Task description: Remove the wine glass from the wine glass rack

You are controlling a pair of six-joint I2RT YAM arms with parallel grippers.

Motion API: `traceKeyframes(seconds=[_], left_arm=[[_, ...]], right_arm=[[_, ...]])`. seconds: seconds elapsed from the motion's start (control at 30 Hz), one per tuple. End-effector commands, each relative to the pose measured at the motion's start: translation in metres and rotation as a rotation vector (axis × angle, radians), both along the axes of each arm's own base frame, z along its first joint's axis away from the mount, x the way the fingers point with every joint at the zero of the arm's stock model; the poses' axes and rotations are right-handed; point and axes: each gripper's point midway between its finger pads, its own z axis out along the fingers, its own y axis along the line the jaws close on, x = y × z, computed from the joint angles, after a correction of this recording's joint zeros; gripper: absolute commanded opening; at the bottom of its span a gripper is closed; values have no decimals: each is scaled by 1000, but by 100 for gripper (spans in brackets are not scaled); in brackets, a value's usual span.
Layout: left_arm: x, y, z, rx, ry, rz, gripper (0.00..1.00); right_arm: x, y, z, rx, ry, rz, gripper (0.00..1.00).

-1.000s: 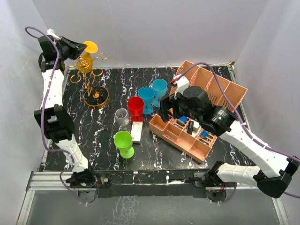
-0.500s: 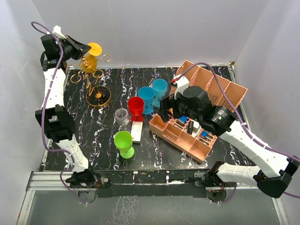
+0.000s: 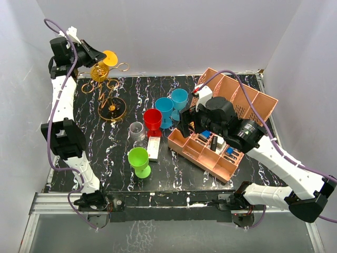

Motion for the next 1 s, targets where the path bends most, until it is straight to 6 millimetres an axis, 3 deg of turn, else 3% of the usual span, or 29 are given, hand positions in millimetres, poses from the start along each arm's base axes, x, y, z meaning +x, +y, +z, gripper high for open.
traceKeyframes(seconds=[0.0,0.23,0.4,0.57,0.83,0.97], left_arm=[[-7,-15,30,-2,-53,-25,0],[6,-15,43,-182,10,43,0],[5,-12,56,-205,18,87,0],[-1,-14,55,-248,97,113,0],[-8,-33,56,-346,144,173,0],[-8,-55,67,-295,52,50,0]], right_arm=[[5,5,26,65,-50,1,100],[4,5,28,71,-48,-1,100],[3,4,27,72,-47,-1,100],[3,5,26,72,-42,5,100],[3,9,24,74,-31,13,100],[3,8,22,71,-30,12,100]])
